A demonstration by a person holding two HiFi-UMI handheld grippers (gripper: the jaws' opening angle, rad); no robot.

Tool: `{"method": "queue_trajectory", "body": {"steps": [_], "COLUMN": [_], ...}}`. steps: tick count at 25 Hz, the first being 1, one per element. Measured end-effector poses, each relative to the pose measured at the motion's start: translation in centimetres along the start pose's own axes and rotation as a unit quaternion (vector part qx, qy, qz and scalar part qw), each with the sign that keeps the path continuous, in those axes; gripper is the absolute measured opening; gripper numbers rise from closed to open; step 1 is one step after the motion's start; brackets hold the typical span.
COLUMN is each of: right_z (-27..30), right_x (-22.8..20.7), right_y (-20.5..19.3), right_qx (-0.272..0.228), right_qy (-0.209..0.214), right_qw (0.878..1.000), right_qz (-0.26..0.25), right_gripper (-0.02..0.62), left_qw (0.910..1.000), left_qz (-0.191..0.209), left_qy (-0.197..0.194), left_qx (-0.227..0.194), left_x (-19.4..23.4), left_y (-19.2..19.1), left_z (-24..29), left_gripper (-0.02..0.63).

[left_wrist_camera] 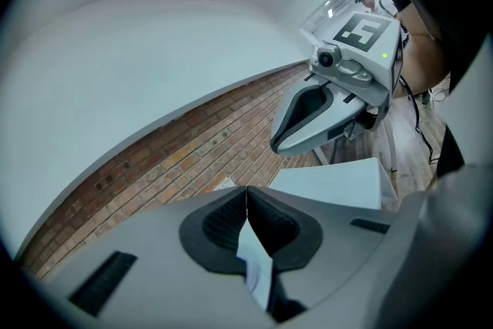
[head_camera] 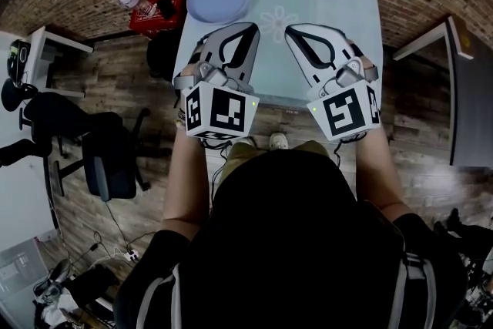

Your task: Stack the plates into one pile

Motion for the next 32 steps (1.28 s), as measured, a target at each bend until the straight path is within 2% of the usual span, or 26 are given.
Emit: {"method": "queue_trajectory", "body": {"steps": [13, 18, 32], "right_z": [0.21, 0.06, 0.10], "right_x": [-0.29, -0.49, 0.28], "right_y": [0.43, 0.30, 0.65], "right_qx": [-0.013, -0.005, -0.018], "right_qy": [-0.020, -0.019, -0.016], "right_qw": [1.000, 1.000, 1.000], "right_qz": [0.012, 0.002, 0.017], "right_gripper": [0.035, 0.035, 0.035], "left_qw": [1.0000, 1.0000, 0.9999], "left_qz": [-0.002, -0.006, -0.012], "left_qy": [0.003, 0.005, 0.010], "left_qx": [0.000, -0.001, 0.003], "left_x": [0.21, 0.29, 0.16], "left_y": [-0.16, -0.22, -0.35], "left_z": [-0.31, -0.50, -0.82], "left_gripper": [0.023, 0.023, 0.023]}}
Point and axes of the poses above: the fingertips, and each gripper's own axes: z forward along the fingers, x to its left, y out of its top, the point moved 4 cm from there along -z, backward along the fingers, and after that the axes turned 8 degrees about -z, right-handed, at the moved point
